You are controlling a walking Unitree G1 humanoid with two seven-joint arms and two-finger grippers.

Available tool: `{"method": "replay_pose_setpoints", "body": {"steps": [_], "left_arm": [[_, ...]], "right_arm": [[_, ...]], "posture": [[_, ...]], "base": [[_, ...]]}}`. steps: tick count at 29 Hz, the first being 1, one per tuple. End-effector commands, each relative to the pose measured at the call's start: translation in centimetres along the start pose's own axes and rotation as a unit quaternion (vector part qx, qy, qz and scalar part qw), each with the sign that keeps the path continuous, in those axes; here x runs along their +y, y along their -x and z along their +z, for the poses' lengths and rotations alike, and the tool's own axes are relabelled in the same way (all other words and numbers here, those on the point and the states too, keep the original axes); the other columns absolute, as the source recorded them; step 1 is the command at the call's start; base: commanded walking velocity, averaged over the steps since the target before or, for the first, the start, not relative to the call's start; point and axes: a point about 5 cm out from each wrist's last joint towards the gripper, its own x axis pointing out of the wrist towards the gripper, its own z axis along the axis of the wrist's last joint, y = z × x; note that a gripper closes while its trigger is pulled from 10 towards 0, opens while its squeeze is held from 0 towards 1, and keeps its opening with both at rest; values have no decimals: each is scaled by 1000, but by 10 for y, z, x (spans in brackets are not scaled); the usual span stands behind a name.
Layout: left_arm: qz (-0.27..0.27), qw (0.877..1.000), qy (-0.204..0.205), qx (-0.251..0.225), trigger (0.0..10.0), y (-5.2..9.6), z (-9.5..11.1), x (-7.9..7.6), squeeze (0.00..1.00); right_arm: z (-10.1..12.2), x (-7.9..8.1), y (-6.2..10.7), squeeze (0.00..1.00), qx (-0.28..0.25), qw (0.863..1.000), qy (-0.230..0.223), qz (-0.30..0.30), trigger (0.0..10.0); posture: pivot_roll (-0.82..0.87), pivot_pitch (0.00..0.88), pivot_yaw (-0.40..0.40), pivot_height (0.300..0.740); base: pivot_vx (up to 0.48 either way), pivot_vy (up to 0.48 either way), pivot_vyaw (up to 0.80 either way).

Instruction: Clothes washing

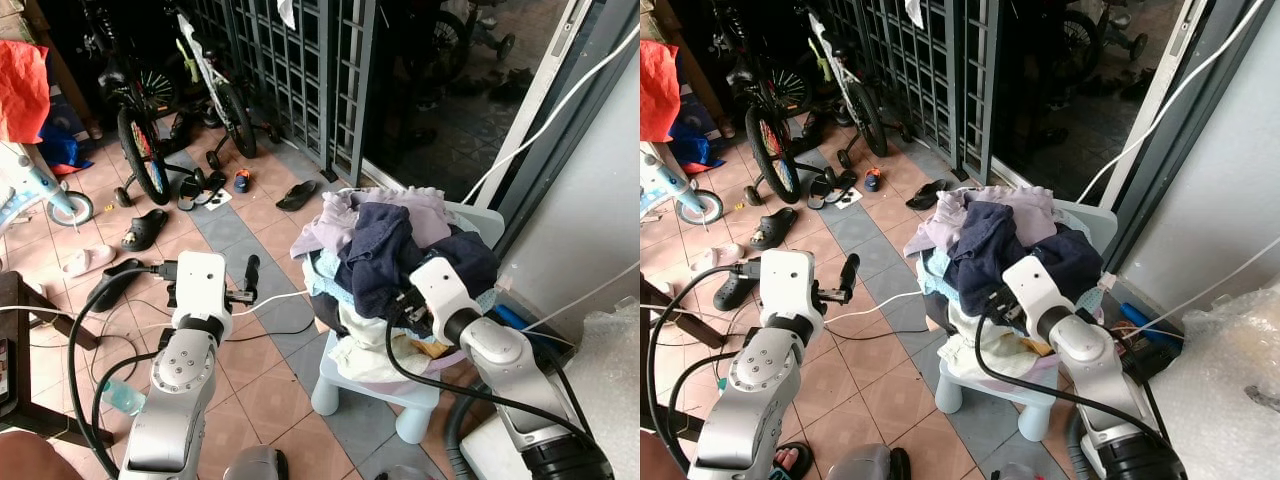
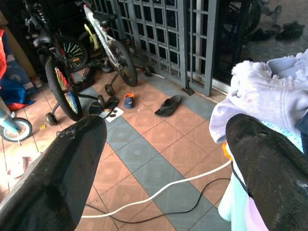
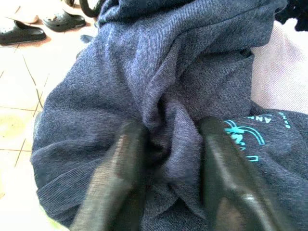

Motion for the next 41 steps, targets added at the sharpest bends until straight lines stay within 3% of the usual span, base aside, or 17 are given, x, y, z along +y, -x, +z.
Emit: {"method": "replay_pose_setpoints", "body": {"steps": [1, 20, 29, 31, 32, 33, 34, 37, 41], "left_arm": [[2, 1000, -2, -6, 10000, 1, 4, 1, 0], [0, 1000, 6, -3, 10000, 0, 6, -2, 0], [23, 1000, 13, -9, 10000, -1, 14, 4, 0], [29, 999, 16, -10, 10000, 1, 16, 7, 0], [29, 999, 16, -10, 10000, 1, 16, 7, 0], [25, 1000, 18, -9, 10000, 0, 16, 6, 0], [25, 1000, 18, -9, 10000, 0, 16, 6, 0], [6, 999, 13, -29, 10000, -7, 22, -6, 0], [6, 999, 12, -41, 10000, -11, 26, -9, 0]], "right_arm": [[-5, 1, 0, 0, 15, 1000, 2, 4, 0], [-1, 5, -3, 0, 6, 1000, 3, 27, 0], [32, -5, -3, 0, -87, 996, 0, 6, 0], [55, -14, 3, 0, -154, 987, -33, -23, 0], [55, -14, 3, 0, -154, 987, -33, -23, 0], [81, -22, 10, 0, -233, 969, -59, -51, 0], [81, -22, 10, 0, -233, 969, -59, -51, 0], [126, -29, 18, 0, -320, 942, -62, -76, 0], [144, -35, 22, 0, -349, 930, -70, -92, 0]], "posture": [[46, 44, 63, 740], [44, 53, 54, 740], [43, 64, 45, 740], [34, 84, 47, 740], [34, 84, 47, 740], [27, 69, 50, 740], [27, 69, 50, 740], [16, 47, 55, 740], [13, 29, 57, 740]], "base": [[0, 0, 0], [0, 0, 0], [0, 0, 0], [0, 0, 0], [0, 0, 0], [0, 0, 0], [0, 0, 0], [0, 0, 0], [0, 0, 0]]}}
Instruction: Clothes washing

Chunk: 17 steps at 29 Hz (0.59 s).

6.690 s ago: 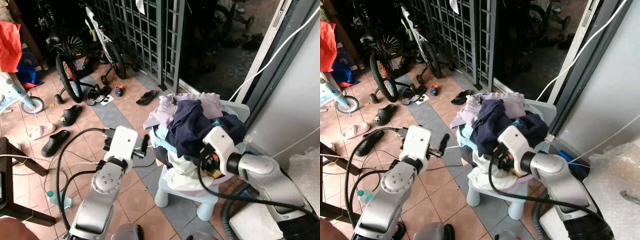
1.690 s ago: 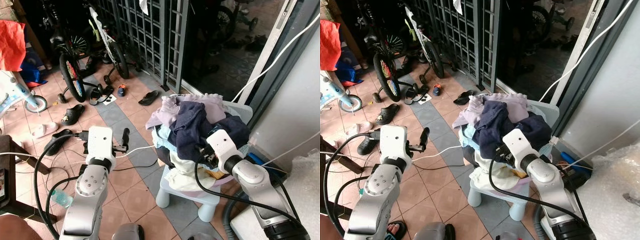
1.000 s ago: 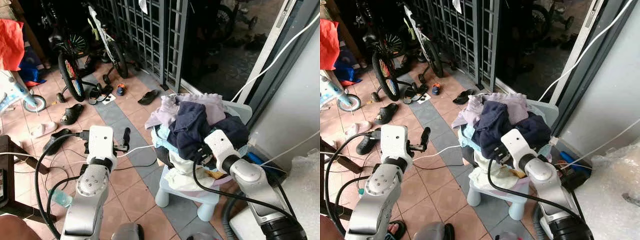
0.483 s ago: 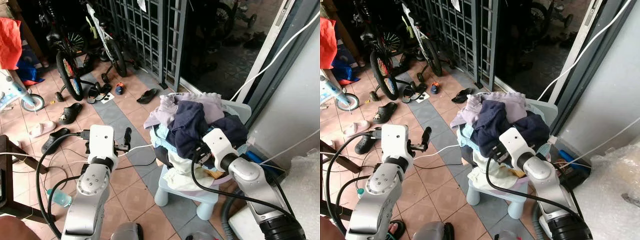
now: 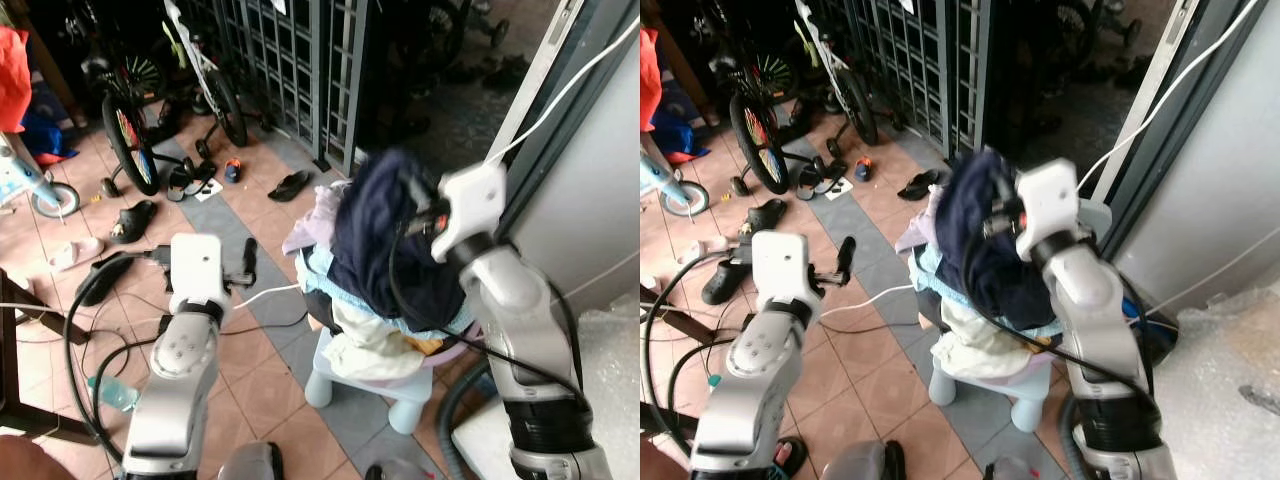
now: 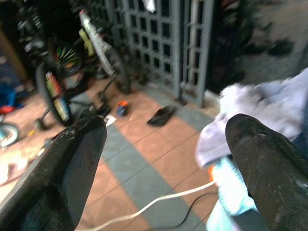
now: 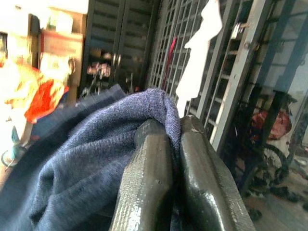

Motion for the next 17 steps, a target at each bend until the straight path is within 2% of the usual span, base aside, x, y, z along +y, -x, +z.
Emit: {"method": "replay_pose_setpoints", "body": {"steps": [1, 11, 17], "left_arm": [[4, 1000, -8, 0, 10000, -1, -2, 1, 0], [5, 1000, -12, 10, 10000, 0, -8, -1, 0], [3, 1000, -11, 11, 10000, 0, -8, -1, 0]], "right_arm": [[8, -5, -1, 0, -13, 1000, -2, -16, 0], [13, -10, -1, 0, -26, 999, -8, -42, 0], [9, -9, 0, 0, -14, 999, -6, -41, 0]], "posture": [[12, 27, 58, 740], [13, 28, 50, 740], [12, 31, 48, 740]], "base": [[0, 0, 0], [0, 0, 0], [0, 0, 0]]}}
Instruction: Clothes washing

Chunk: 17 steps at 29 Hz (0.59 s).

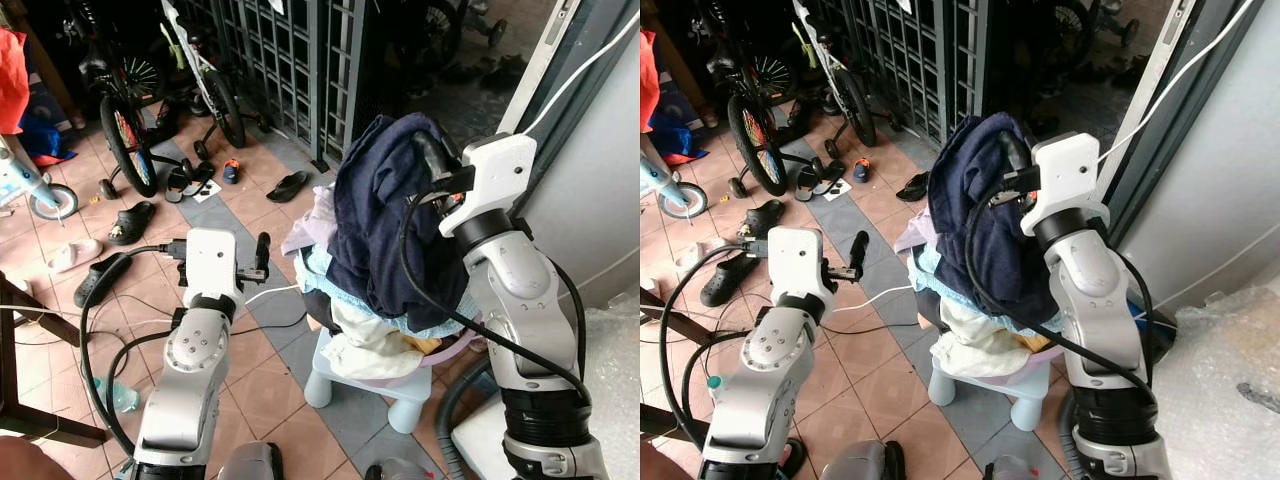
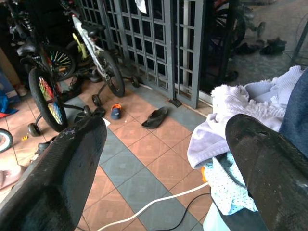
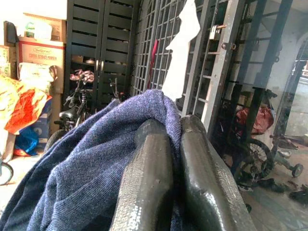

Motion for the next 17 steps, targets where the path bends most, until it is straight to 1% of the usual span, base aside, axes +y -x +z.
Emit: {"method": "replay_pose_setpoints", "body": {"steps": [1, 2, 3, 4, 5, 7, 9, 10, 13, 14, 15, 17], "left_arm": [[7, 1000, -6, 5, 10000, 1, -3, 1, 0], [7, 1000, -6, 5, 10000, 1, -3, 1, 0], [7, 1000, -6, 6, 10000, 1, -3, 1, 0], [7, 1000, -6, 6, 10000, 1, -3, 1, 0], [6, 1000, -6, 6, 10000, 1, -3, 1, 0], [6, 1000, -6, 6, 10000, 1, -4, 1, 0], [6, 1000, -6, 6, 10000, 1, -4, 1, 0], [6, 1000, -6, 7, 10000, 1, -4, 1, 0], [6, 1000, -7, 7, 10000, 1, -4, 1, 0], [7, 1000, -7, 7, 10000, 1, -4, 1, 0], [7, 1000, -7, 7, 10000, 1, -4, 1, 0], [6, 1000, -8, 8, 10000, 2, -5, 2, 0]], "right_arm": [[5, 0, -1, 0, -7, 1000, 4, -1, 0], [2, 1, 0, 0, -1, 1000, 6, 2, 902], [1, 1, 1, 0, 4, 1000, 7, 3, 3608], [1, 1, 1, 0, 4, 1000, 7, 3, 3608], [-1, 1, 2, 0, 9, 1000, 7, 4, 10000], [-5, 2, 4, 0, 17, 1000, 6, 7, 10000], [-12, 3, 9, 0, 31, 999, 4, 8, 10000], [-20, 3, 14, 0, 47, 999, -2, 7, 10000], [-25, 3, 18, 0, 58, 998, -9, 5, 10000], [-31, 4, 23, 0, 72, 997, -18, 3, 10000], [-31, 4, 23, 0, 72, 997, -18, 3, 10000], [-40, 6, 30, 0, 90, 996, -22, 4, 10000]], "posture": [[11, 31, 48, 740], [11, 31, 48, 740], [10, 32, 47, 740], [10, 32, 47, 740], [10, 32, 47, 740], [10, 32, 47, 740], [10, 32, 47, 740], [11, 28, 47, 740], [11, 28, 47, 740], [11, 29, 49, 740], [11, 29, 49, 740], [10, 29, 50, 740]], "base": [[0, 0, 0], [0, 0, 0], [0, 0, 0], [0, 0, 0], [-319, 0, 0], [-319, 0, 0], [0, 0, 0], [0, 0, 0], [0, 0, 0], [-330, 0, 0], [-330, 0, 0], [-330, 0, 0]]}}
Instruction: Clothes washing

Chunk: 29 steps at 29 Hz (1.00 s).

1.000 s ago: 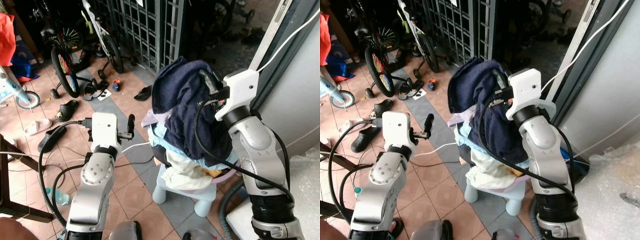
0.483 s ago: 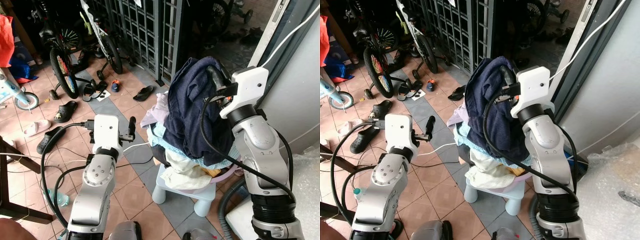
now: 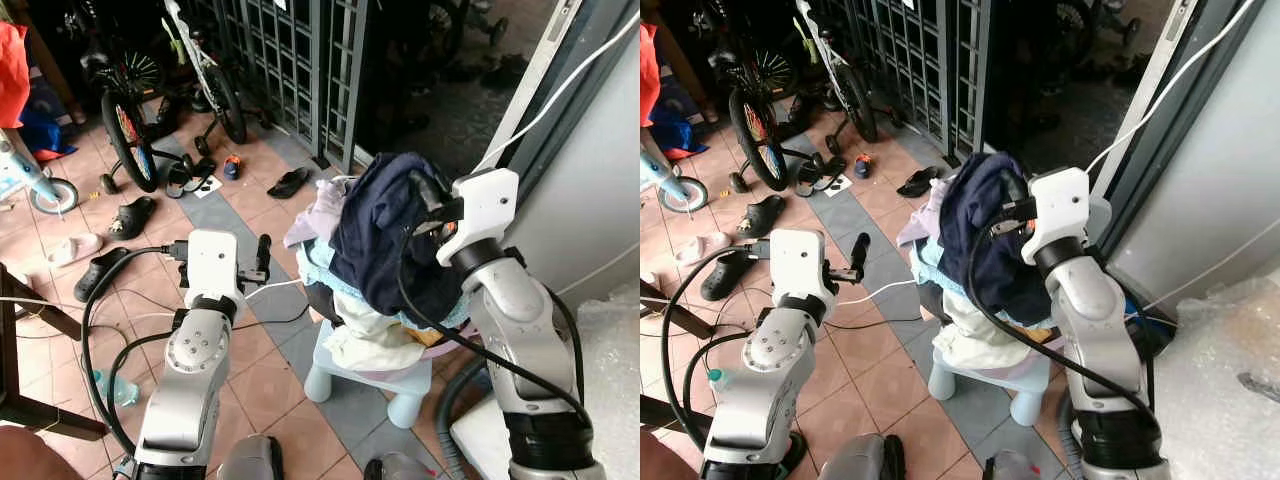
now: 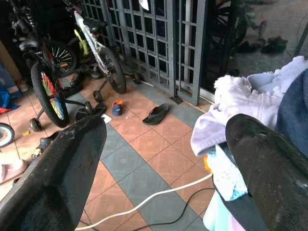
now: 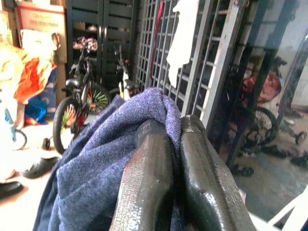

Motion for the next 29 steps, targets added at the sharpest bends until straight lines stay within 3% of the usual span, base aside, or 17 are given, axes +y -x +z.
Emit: {"method": "replay_pose_setpoints", "body": {"steps": [1, 7, 11, 14, 20, 25, 29], "left_arm": [[6, 1000, -7, 3, 10000, 1, -2, 2, 0], [3, 1000, -9, 3, 10000, 0, -2, 1, 0], [2, 1000, -10, 3, 10000, 0, -2, 1, 0], [2, 1000, -12, 3, 10000, 0, -2, 1, 0], [1, 1000, -14, 3, 10000, -1, -3, 1, 0], [1, 1000, -14, 0, 10000, -1, -3, 1, 0], [2, 1000, -11, -3, 10000, -2, -3, 1, 0]], "right_arm": [[-8, 2, 3, 0, 17, 1000, -6, 2, 10000], [-27, 2, 12, 0, 63, 997, -33, -22, 10000], [-35, -4, 11, 0, 82, 996, 2, -44, 10000], [-37, -6, 11, 0, 93, 993, -47, -63, 10000], [-31, -9, 7, 0, 72, 994, -48, -68, 10000], [-30, -16, 7, 0, 71, 993, -37, -90, 10000], [-26, -24, 5, 0, 64, 991, -27, -111, 10000]], "posture": [[10, 29, 50, 740], [12, 26, 51, 740], [12, 22, 51, 740], [12, 22, 51, 740], [11, 8, 48, 740], [9, 2, 48, 740], [4, 0, 50, 740]], "base": [[-330, 0, 0], [-328, 0, 0], [-373, 0, 0], [-382, 0, 0], [-351, 0, 0], [0, 0, 0], [0, 0, -644]]}}
